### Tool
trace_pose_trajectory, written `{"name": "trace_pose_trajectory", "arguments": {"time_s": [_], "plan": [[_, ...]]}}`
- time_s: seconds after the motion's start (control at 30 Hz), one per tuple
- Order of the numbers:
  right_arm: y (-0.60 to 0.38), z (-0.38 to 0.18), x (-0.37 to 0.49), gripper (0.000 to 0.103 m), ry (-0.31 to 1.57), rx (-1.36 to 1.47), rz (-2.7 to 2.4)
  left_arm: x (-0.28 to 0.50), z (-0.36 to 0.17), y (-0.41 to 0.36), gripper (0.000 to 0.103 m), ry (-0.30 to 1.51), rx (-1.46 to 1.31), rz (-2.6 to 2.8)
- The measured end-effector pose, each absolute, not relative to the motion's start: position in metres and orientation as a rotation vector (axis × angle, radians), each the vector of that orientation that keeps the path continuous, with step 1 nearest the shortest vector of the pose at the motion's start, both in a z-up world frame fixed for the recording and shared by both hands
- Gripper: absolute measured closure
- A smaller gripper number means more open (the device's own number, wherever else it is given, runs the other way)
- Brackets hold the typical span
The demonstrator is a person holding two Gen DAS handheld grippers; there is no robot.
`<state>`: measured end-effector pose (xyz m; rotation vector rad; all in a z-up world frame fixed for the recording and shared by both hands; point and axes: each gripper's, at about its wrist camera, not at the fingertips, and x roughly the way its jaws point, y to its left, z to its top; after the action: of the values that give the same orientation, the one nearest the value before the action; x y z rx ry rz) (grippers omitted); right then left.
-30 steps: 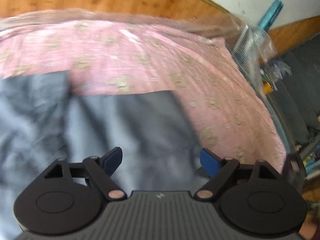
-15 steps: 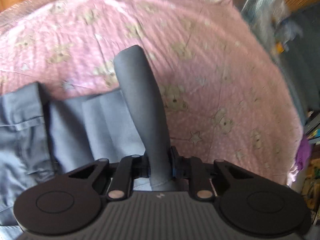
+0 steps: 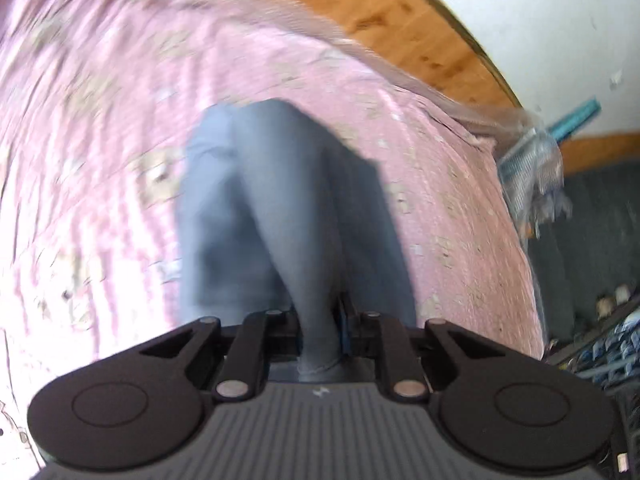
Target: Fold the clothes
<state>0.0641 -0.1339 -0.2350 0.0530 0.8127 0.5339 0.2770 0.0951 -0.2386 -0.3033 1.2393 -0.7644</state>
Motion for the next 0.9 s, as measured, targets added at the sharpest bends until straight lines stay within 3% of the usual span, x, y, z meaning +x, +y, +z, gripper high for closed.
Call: {"name": "trace_pose_trajectory", "arguments": {"time_s": [0.13,0.23,0.33,0.37,0.53,0.63,0.73,0.9], "plan": [[-0.119,-0.251,0.068,0.039,0.9,0.021,0.536,0.285,-0.267,0.104,0.086,1.258,-0.351,-0.755],[-0.122,-0.254,0.072,0.038,0.947,0.071,0.552,0.288,-0.278,0.112,0.078,1.242,-0.372,-0.755],[-0.142,-0.259,0.075,0.038,0.962,0.157,0.498,0.279,-0.262,0.122,0.072,1.17,-0.34,-0.766],[-0.149,-0.261,0.076,0.033,0.963,0.184,0.474,0.275,-0.254,0.127,0.072,1.135,-0.322,-0.771],[-0.185,-0.271,0.081,0.027,0.97,0.316,0.349,0.278,-0.249,0.113,0.072,1.126,-0.246,-0.805],[-0.207,-0.276,0.084,0.026,0.972,0.394,0.273,0.284,-0.245,0.095,0.082,1.092,-0.216,-0.854],[-0.221,-0.284,0.086,0.026,0.972,0.464,0.24,0.288,-0.253,0.097,0.083,1.105,-0.21,-0.856],[-0.228,-0.299,0.085,0.025,0.97,0.563,0.264,0.284,-0.257,0.117,0.07,1.154,-0.28,-0.781]]}}
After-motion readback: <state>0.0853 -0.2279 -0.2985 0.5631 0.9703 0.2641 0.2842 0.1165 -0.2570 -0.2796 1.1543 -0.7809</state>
